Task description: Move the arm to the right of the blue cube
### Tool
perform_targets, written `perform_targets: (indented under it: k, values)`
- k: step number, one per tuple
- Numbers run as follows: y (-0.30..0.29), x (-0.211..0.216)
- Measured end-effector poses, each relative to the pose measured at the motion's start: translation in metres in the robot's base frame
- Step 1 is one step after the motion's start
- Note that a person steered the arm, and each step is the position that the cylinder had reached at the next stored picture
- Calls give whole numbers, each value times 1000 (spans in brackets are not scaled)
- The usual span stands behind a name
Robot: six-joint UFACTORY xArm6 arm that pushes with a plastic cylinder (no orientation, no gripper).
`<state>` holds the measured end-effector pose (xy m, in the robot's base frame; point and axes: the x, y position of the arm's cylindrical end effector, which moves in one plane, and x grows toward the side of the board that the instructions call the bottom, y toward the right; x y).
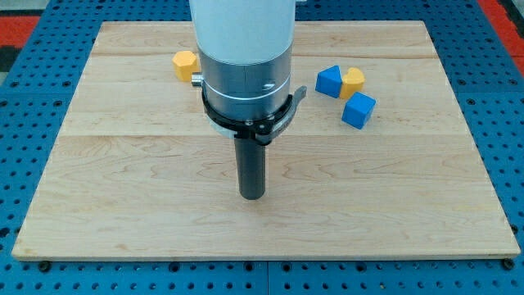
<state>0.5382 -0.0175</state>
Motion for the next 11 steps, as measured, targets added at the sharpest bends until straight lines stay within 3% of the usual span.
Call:
perform_targets:
  k: [6,8,9,11]
  values:
    - [-23,-5]
    - [-53,-51]
    - [-43,-49]
    - [37,-49]
